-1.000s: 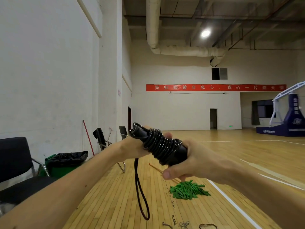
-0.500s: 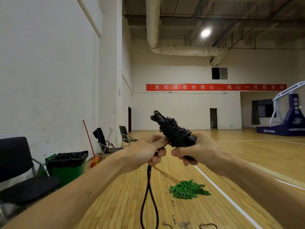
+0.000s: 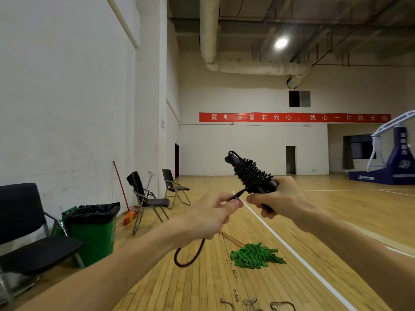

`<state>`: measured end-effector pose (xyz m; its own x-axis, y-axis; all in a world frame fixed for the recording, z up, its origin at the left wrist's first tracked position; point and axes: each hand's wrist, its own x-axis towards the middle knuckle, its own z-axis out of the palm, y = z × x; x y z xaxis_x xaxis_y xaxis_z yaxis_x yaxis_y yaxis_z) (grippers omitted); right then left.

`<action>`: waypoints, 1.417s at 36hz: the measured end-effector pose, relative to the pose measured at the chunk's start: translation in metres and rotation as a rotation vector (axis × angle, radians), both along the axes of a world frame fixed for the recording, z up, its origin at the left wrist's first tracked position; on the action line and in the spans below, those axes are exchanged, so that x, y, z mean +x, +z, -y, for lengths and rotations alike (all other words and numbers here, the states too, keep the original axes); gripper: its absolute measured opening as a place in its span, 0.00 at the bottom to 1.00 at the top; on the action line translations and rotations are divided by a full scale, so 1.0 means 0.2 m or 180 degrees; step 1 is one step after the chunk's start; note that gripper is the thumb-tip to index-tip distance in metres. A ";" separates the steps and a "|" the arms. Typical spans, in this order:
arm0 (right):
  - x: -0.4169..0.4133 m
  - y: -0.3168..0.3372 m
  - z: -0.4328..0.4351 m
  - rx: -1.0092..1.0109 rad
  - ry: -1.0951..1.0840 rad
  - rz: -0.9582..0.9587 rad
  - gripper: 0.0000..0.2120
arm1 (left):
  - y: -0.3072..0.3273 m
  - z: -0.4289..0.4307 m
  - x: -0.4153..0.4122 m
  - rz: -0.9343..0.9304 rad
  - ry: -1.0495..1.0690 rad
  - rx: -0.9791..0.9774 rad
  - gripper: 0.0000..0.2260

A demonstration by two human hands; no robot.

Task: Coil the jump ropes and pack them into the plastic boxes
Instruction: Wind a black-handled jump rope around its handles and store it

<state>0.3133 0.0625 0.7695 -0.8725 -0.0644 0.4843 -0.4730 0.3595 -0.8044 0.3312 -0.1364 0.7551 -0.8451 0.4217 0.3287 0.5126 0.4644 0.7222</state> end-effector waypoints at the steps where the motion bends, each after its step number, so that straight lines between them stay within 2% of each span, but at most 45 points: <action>1: -0.01 -0.01 0.00 0.0083 -0.0042 -0.0013 0.09 | 0.00 0.00 0.00 -0.0308 0.0119 -0.0343 0.14; 9: -0.02 -0.04 0.04 0.0738 -0.0217 -0.0104 0.09 | 0.08 0.03 0.05 -0.2083 0.0615 -0.2481 0.09; 12: -0.02 -0.02 0.07 0.0990 -0.0300 -0.0144 0.09 | 0.16 0.05 0.06 -0.2682 0.0654 -0.2939 0.11; 19: 0.00 0.03 0.12 0.1614 -0.0309 0.0092 0.07 | 0.30 0.05 0.06 -0.3231 0.0427 -0.3272 0.15; 25: 0.04 0.02 0.16 0.2254 -0.0134 -0.0019 0.06 | 0.36 0.05 0.06 -0.3202 0.0299 -0.3058 0.15; 28: 0.05 0.02 0.16 0.2476 0.0024 -0.0042 0.06 | 0.37 0.06 0.06 -0.3242 0.0338 -0.3014 0.19; 35: 0.10 0.03 0.15 0.3162 0.0171 -0.0295 0.12 | 0.34 0.05 0.05 -0.2919 0.0336 -0.2766 0.24; 38: 0.14 0.03 0.15 0.3186 0.0458 -0.0395 0.14 | 0.33 0.05 0.05 -0.2680 0.0239 -0.2554 0.25; 43: 0.19 0.00 0.17 0.2643 0.0773 -0.0481 0.17 | 0.30 0.08 0.05 -0.1846 -0.0150 -0.1855 0.21; 48: 0.22 -0.01 0.20 0.1973 0.1242 -0.0440 0.13 | 0.25 0.17 -0.01 -0.0386 -0.0887 -0.0585 0.14; 51: 0.22 -0.02 0.22 0.1402 0.1670 -0.0360 0.13 | 0.21 0.20 -0.09 0.0024 -0.0984 0.0213 0.17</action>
